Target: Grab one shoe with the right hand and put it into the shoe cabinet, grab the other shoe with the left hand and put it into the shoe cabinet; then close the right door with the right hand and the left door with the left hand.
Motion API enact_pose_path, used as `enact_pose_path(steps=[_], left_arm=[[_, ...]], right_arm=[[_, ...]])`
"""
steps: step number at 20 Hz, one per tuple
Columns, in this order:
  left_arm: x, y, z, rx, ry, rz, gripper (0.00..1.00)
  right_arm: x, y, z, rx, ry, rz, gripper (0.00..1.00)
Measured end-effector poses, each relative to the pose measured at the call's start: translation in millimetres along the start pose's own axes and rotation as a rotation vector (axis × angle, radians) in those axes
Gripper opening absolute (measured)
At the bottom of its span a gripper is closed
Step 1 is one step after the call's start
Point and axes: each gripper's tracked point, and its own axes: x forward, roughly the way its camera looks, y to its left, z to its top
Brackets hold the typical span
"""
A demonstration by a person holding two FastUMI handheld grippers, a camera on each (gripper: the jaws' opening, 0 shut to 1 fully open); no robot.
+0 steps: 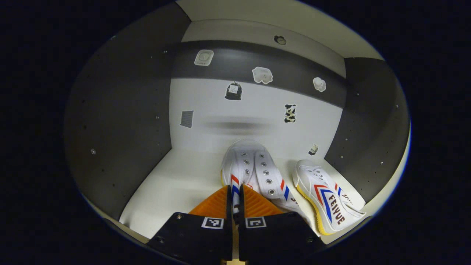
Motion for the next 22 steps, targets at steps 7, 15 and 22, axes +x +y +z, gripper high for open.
enact_pose_path(steps=[7, 15, 22], left_arm=[[-59.8, 3.2, 41.6, 0.028, -0.169, 0.022, 0.74], [-164.0, -32.8, 28.3, 0.090, -0.322, -0.119, 0.97], [-249.8, -54.3, -21.2, 0.176, -0.377, -0.233, 0.97]], right_arm=[[3.0, -4.1, 5.7, -0.038, 0.000, -0.022, 1.00], [8.3, -64.1, 41.6, -0.088, -0.034, -0.132, 1.00], [46.8, -184.2, 73.6, -0.219, 0.087, -0.278, 0.96]])
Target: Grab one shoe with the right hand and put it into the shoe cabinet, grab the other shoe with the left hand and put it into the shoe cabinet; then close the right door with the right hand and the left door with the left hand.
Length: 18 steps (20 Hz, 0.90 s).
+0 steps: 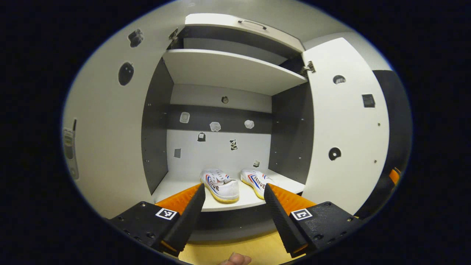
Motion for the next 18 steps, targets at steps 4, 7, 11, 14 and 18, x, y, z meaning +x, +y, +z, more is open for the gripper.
enact_pose_path(steps=[4, 7, 11, 14, 18], left_arm=[[-44.8, -13.3, -15.1, 0.017, -0.002, -0.026, 0.96], [-70.9, -20.3, -19.7, -0.023, -0.018, -0.074, 0.96], [-101.3, -24.4, -30.1, -0.060, -0.021, -0.132, 0.96], [-130.5, -20.3, -35.3, -0.037, -0.041, -0.127, 0.97], [-170.8, -9.5, -45.0, -0.052, -0.071, -0.103, 0.96]], right_arm=[[46.8, -25.3, 10.5, -0.047, 0.088, 0.064, 0.97], [79.6, -36.7, 20.8, -0.073, 0.115, 0.117, 1.00], [114.5, -18.6, 37.6, -0.081, 0.124, 0.244, 1.00], [125.7, 23.9, 51.6, -0.039, 0.130, 0.388, 1.00], [149.9, 61.8, 61.0, -0.077, 0.126, 0.415, 1.00]])
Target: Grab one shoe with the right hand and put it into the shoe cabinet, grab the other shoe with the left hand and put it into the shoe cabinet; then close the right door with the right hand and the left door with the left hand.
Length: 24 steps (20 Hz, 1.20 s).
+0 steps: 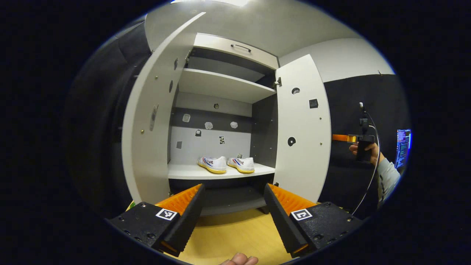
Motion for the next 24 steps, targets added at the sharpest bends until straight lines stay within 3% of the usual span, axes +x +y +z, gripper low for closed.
enact_pose_path(steps=[5, 11, 13, 18, 24], left_arm=[[-47.1, 34.9, -8.4, -0.016, 0.006, 0.055, 0.96], [-92.3, 68.7, -4.8, -0.011, -0.016, 0.113, 0.96], [-107.4, 75.6, -10.9, -0.016, -0.001, 0.121, 0.96], [-124.4, 90.6, -11.6, -0.008, 0.000, 0.140, 0.96], [-130.4, 103.7, -2.0, 0.002, -0.028, 0.194, 0.99]], right_arm=[[22.5, 33.6, -0.5, 0.014, 0.056, -0.009, 1.00], [18.2, 97.9, 4.0, -0.005, 0.046, 0.091, 1.00], [21.3, 101.1, -2.4, -0.002, 0.063, 0.069, 0.88], [12.9, 115.7, -0.6, 0.000, 0.071, 0.043, 0.90], [15.9, 154.1, -4.5, -0.003, 0.090, 0.075, 0.90]])
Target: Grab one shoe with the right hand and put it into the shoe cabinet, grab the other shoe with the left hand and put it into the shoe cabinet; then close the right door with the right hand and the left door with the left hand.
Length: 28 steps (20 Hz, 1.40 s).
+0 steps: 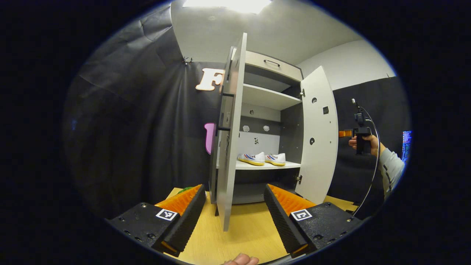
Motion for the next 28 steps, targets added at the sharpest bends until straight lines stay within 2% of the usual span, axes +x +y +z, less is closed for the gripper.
enact_pose_path(steps=[3, 4, 7, 8, 10, 12, 16, 17, 18, 19, 22, 23, 24, 27, 28], left_arm=[[-0.8, 3.8, -4.8, 0.001, 0.019, 0.017, 0.93], [-2.2, 5.9, -5.6, 0.005, 0.025, 0.022, 0.96], [-2.8, 12.4, -2.3, 0.013, 0.017, 0.042, 0.94], [-3.2, 14.5, -2.6, 0.018, 0.018, 0.051, 0.99], [-0.4, 17.3, -2.1, 0.018, 0.020, 0.059, 0.96], [4.2, 19.4, -6.4, 0.015, 0.048, 0.071, 0.96], [10.2, 36.2, 2.2, 0.032, 0.047, 0.134, 0.96], [11.3, 38.8, 6.8, 0.036, 0.032, 0.143, 0.96], [13.4, 40.0, 14.5, 0.037, 0.016, 0.148, 0.96], [15.0, 41.5, 18.5, 0.034, 0.013, 0.152, 0.94], [6.8, 47.9, 29.8, 0.027, 0.028, 0.163, 0.96], [5.4, 50.4, 37.3, 0.036, 0.016, 0.163, 0.94], [4.5, 56.9, 48.1, 0.046, -0.007, 0.176, 0.96], [5.0, 85.3, 68.0, 0.078, -0.053, 0.237, 0.92], [7.6, 90.0, 71.3, 0.084, -0.062, 0.230, 0.93]], right_arm=[[3.3, 9.5, 3.4, -0.008, -0.021, -0.033, 0.90], [5.6, 9.9, 4.5, -0.010, -0.030, -0.051, 0.90], [11.7, 15.7, 6.0, 0.002, -0.041, -0.074, 0.90], [14.2, 18.8, 6.7, 0.000, -0.043, -0.073, 0.90], [16.3, 28.7, 6.5, -0.004, -0.044, -0.074, 0.87], [18.4, 41.1, 7.0, -0.004, -0.052, -0.071, 0.90], [17.3, 83.9, 7.8, 0.010, -0.061, -0.008, 0.88], [13.8, 89.3, 3.5, 0.008, -0.055, -0.016, 0.89], [10.1, 94.8, -1.2, -0.001, -0.051, -0.011, 0.95], [7.6, 102.7, -7.2, -0.017, -0.044, 0.008, 0.95], [1.4, 115.3, -24.2, -0.063, -0.027, 0.040, 0.93], [-3.4, 121.0, -26.9, -0.061, -0.035, 0.055, 0.93], [-8.7, 128.3, -30.9, -0.064, -0.039, 0.069, 0.95], [-25.2, 155.7, -36.3, -0.079, -0.073, 0.139, 0.93], [-32.2, 160.4, -36.6, -0.078, -0.087, 0.148, 0.97]])
